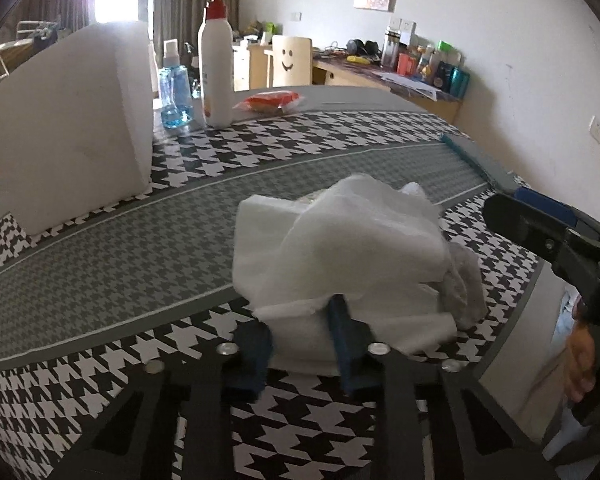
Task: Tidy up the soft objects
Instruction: 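Close the left tool on the white tissue pack and lift it, then grasp the green wet-wipes pack with the right tool while the left tool holds the tissue pack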
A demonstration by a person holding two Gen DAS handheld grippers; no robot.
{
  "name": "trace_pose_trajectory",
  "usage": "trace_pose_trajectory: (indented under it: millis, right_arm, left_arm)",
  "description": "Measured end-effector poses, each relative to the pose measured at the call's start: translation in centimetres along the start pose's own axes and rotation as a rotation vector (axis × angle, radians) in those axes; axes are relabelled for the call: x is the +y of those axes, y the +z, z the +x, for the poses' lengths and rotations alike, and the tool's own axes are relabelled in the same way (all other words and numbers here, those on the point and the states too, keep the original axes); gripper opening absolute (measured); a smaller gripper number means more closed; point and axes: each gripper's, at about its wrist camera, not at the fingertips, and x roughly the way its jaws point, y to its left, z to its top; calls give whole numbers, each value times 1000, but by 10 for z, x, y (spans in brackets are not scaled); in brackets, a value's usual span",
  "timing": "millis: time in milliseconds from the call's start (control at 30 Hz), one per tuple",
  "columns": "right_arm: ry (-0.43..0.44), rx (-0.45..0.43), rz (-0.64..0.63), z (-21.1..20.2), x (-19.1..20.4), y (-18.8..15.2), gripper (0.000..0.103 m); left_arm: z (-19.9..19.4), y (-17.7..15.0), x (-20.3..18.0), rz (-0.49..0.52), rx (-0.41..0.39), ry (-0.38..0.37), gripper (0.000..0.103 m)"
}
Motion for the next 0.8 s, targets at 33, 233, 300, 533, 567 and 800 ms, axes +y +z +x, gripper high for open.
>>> trace_pose_trajectory:
  millis: [33,233,300,533,567,800]
  right_arm:
    - [0,-1,-1,0,0,0,96]
    - [-5,-2,-1,-2,0,0,96]
    - [-6,-5,1,-3,0,0,96]
    - [-7,-10,0,-6,1,2,96]
    - [-7,-10,0,-6,1,2,96]
    - [0,4,-8,-1,6,1,96]
  left_arm:
    - [-1,0,0,-1,-5,0,25]
    - [-8,0,-1,9,-34,-27,17]
    - [-14,1,-2,21,-53,-31,16]
    - [-41,3,6,13,-121,-28,16]
    - [-44,4,8,8,-128,-26,16]
    - [-55,7,20,-30,-158,-28,16]
